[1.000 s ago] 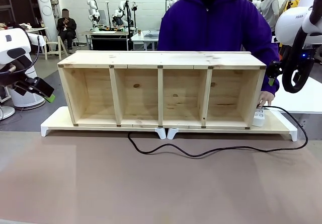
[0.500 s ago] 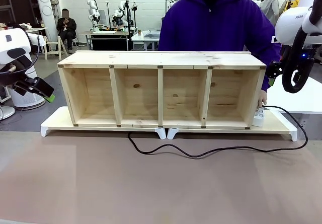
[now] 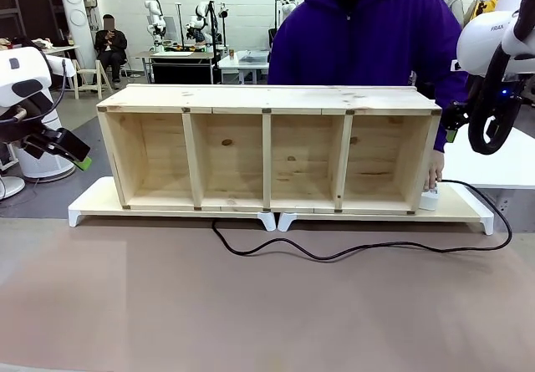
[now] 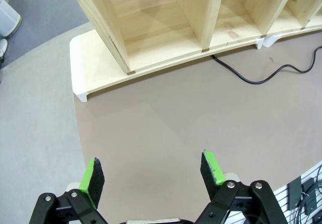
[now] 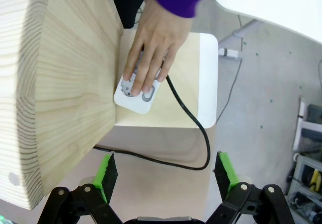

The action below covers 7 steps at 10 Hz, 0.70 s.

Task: Perform cable management.
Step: Release the Power Cable when the human grasps it.

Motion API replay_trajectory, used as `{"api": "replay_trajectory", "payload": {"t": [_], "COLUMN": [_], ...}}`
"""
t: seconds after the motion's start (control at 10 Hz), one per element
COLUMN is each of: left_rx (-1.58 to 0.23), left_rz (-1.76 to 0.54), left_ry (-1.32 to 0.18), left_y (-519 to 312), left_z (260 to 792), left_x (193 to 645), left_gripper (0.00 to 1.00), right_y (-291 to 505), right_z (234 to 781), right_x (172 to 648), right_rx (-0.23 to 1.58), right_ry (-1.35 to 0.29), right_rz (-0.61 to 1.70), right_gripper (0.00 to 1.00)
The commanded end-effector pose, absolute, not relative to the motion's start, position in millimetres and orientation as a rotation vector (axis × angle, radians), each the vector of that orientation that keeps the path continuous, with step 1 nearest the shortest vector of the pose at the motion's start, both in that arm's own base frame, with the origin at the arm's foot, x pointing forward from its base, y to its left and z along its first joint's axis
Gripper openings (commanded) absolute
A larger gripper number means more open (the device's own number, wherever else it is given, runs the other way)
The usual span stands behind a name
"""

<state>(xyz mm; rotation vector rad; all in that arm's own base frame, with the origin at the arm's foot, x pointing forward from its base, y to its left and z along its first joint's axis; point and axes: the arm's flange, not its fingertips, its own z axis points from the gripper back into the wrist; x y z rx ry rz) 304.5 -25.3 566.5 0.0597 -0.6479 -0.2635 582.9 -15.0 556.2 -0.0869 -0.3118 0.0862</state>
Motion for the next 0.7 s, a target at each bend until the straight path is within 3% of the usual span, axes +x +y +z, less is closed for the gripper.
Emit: {"api": "replay_trajectory", "payload": {"t": [0.0, 0.6], "left_rx": [0.055, 0.055], "left_rz": [-0.253, -0.253], "left_ry": [-0.647, -0.647], "left_y": [-24.9, -24.9], "left_z": [566.1, 566.1], "left_x": [304.8, 304.8], "left_gripper": [1.00, 1.00], "right_y": [-9.4, -9.4], "right_z": [556.0, 556.0], "right_x": [583.1, 583.1], "right_rx": [-0.083, -0.083], "right_ry": [-0.312, -0.312], "right_rz": [0.093, 0.093], "right_gripper": [1.00, 1.00]}}
